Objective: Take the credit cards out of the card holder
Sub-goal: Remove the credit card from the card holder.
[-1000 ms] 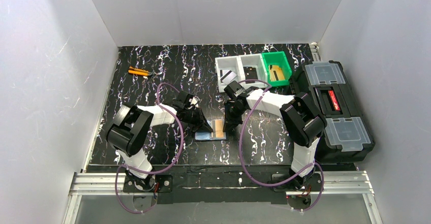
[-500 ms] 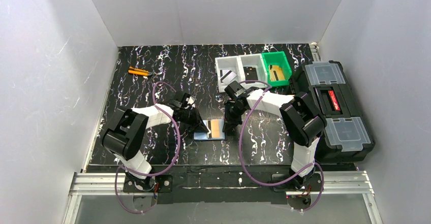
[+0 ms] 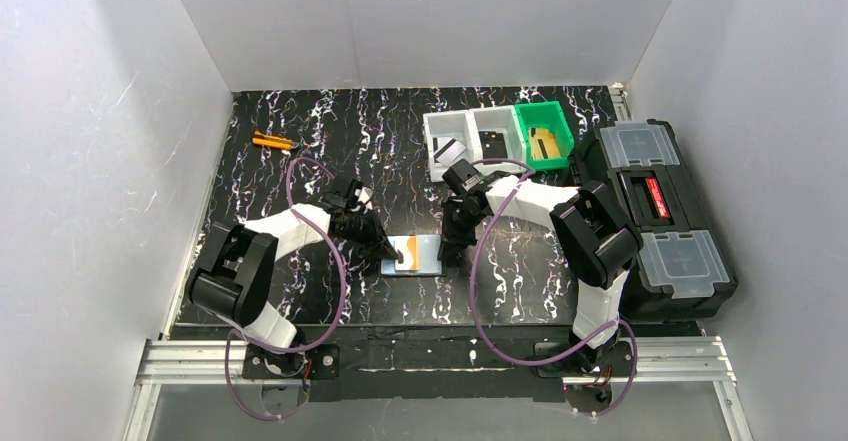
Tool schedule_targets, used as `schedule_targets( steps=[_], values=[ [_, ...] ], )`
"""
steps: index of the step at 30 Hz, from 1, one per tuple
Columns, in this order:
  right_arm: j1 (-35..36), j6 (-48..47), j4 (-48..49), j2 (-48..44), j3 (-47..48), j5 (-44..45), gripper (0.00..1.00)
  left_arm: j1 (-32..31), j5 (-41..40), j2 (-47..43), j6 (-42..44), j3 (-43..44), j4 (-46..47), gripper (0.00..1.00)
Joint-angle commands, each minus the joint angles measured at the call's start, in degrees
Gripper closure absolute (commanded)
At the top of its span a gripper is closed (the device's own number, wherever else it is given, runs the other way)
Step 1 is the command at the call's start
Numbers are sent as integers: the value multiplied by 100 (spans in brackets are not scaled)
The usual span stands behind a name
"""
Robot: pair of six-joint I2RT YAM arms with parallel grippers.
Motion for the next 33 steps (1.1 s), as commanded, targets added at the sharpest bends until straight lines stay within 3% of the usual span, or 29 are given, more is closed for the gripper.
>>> schedule_targets(
  steps=[1, 6, 10, 12, 16, 20, 26, 33],
  values=[
    [-22, -86, 1, 143, -116, 343, 95, 76, -354, -362, 275, 236, -786, 100],
    [-22, -81, 49, 90, -24, 251, 94, 92, -633, -651, 557, 325, -1153, 100],
    [-22, -89, -70, -54, 218, 251, 86, 109, -603, -812, 609, 352, -1172, 100],
    [-29, -90, -157, -155, 449, 244, 77, 122, -531, -850, 637, 427, -1193, 100],
    [-47, -3, -110, -459, 770, 100, 49, 176, -380, -969, 663, 618, -1246, 100],
    [-107, 81, 233, -787, 834, -163, 33, 347, -61, -1199, 482, 694, -1036, 100],
    [-396, 691, 1738, -1185, 109, -1079, 13, 625, 668, -1345, -89, 789, -538, 100],
    [-664, 1993, 3987, -1328, -788, -2055, 13, 761, 1428, -1425, -1125, 615, 647, 100]
  ],
)
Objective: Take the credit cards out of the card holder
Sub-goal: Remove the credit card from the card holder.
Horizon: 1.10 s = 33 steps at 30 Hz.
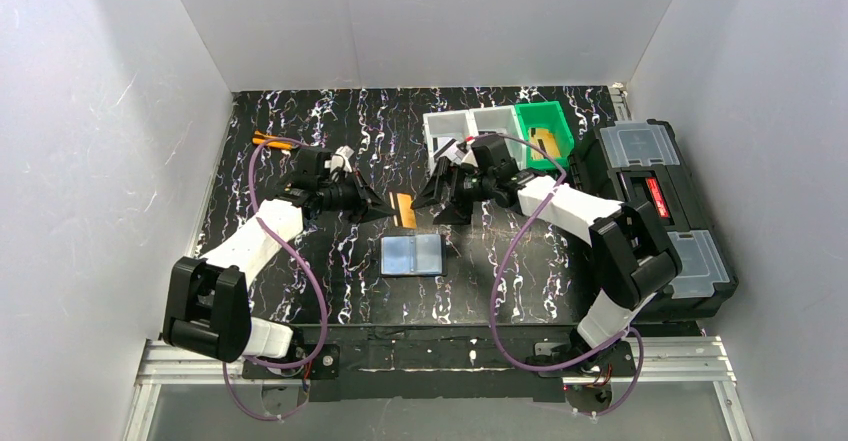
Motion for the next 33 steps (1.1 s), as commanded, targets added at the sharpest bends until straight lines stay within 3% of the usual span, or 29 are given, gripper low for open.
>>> schedule_targets(
  steps=[1, 8, 11, 14, 20, 22, 24, 26, 29, 33],
  values=[
    [-131, 1056, 1867, -165, -441, -773, 14, 56, 643, -222, -683, 7, 769, 100],
    [-158, 1792, 2926, 1, -600, -1008, 24, 55, 982, -6, -1216, -180, 1537, 100],
    [-167, 2079, 3310, 132, -614, -1102, 34, 62, 1042, 16, -1323, -237, 1717, 100],
    [-172, 2205, 3459, 182, -637, -1126, 54, 61, 1053, 8, -1263, -223, 1618, 100],
    [-174, 2119, 3384, 165, -647, -1127, 84, 61, 989, -35, -811, -48, 977, 100],
    [-176, 2033, 3293, 149, -628, -1138, 99, 54, 954, -70, -716, -24, 828, 86],
    [-176, 1867, 3052, 100, -587, -1099, 99, 56, 912, -114, -638, -4, 730, 72],
    [-177, 1631, 2753, 16, -538, -1013, 99, 58, 852, -154, -520, 41, 575, 51],
    [-195, 958, 1945, -141, -326, -787, 99, 58, 709, -207, -290, 159, 248, 35],
    [-405, -592, -128, -331, 581, 94, 99, 59, 277, -260, 237, 461, -653, 18]
  ],
)
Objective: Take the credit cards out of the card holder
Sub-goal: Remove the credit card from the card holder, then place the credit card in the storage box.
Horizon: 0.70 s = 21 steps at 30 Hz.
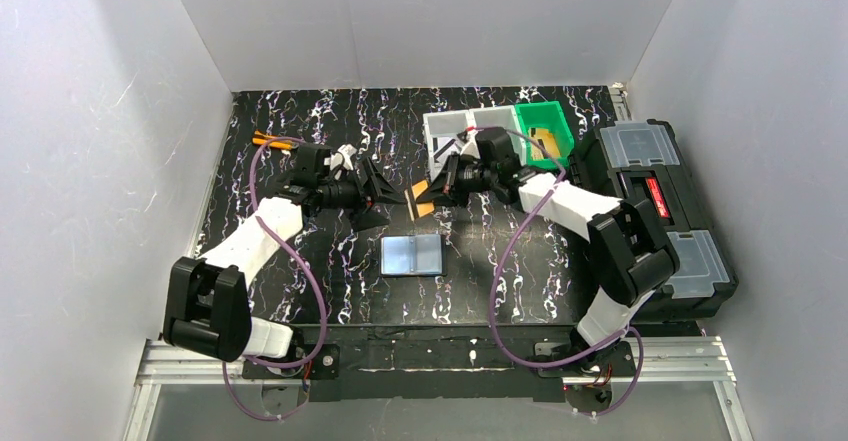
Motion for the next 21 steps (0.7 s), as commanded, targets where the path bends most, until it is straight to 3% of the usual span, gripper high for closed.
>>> schedule_targets(
  steps=[1, 7, 9, 15, 21],
  values=[
    [-253, -2020, -2331, -464, 1214, 1129, 99, 15, -427, -299, 751, 515, -1174, 16],
    [-487, -3921, -4565, -227, 2650, 3649, 99, 16, -804, -369, 1262, 834, -1911, 11],
    [-650, -4354, -4868, -62, 2974, 4498, 99, 12, -818, -388, 1314, 888, -1991, 11],
    [-1168, -5209, -5195, 505, 3708, 6297, 99, 14, -806, -396, 1455, 999, -2150, 10],
    [-1411, -5853, -5040, 1256, 4334, 7329, 99, 9, -696, -377, 1553, 1027, -2226, 10]
  ],
)
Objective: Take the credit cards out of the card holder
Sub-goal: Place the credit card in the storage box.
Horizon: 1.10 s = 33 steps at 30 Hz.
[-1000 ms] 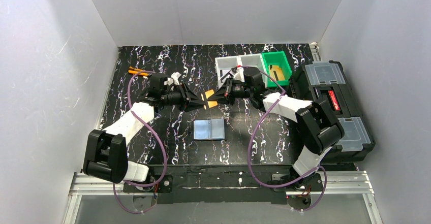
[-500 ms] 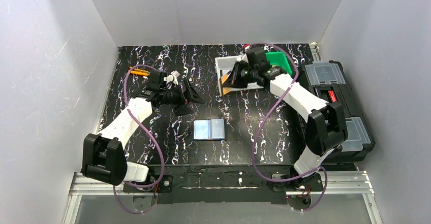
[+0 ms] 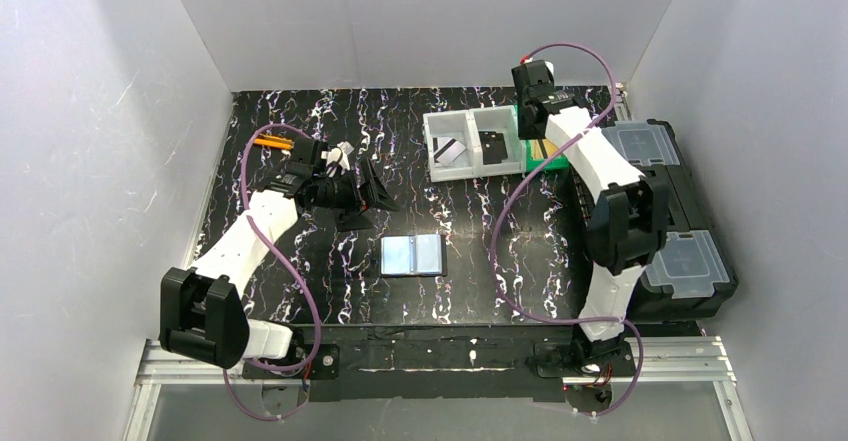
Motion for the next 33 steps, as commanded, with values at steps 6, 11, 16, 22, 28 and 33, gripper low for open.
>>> schedule_targets(
  steps=[6, 11, 16, 22, 28, 33],
  values=[
    [-211, -1244, 375, 1223, 1024, 1702, 99, 9, 77, -251, 326, 255, -370, 10],
    [-363, -1477, 420, 1804, 1676, 1647, 99, 11, 75, -301, 345, 228, -390, 10],
    [-438, -1362, 399, 2057, 2032, 1486, 99, 17, 85, -360, 381, 238, -453, 10],
    [-443, -1090, 22, 2131, 2372, 1125, 34, 5, 63, -329, 433, 300, -557, 10],
    [-433, -812, -424, 1885, 2681, 1008, 2, 4, 105, -210, 377, 298, -461, 10],
    [-399, -374, -791, 1438, 2777, 715, 2, -14, 41, -110, 378, 315, -417, 10]
  ],
)
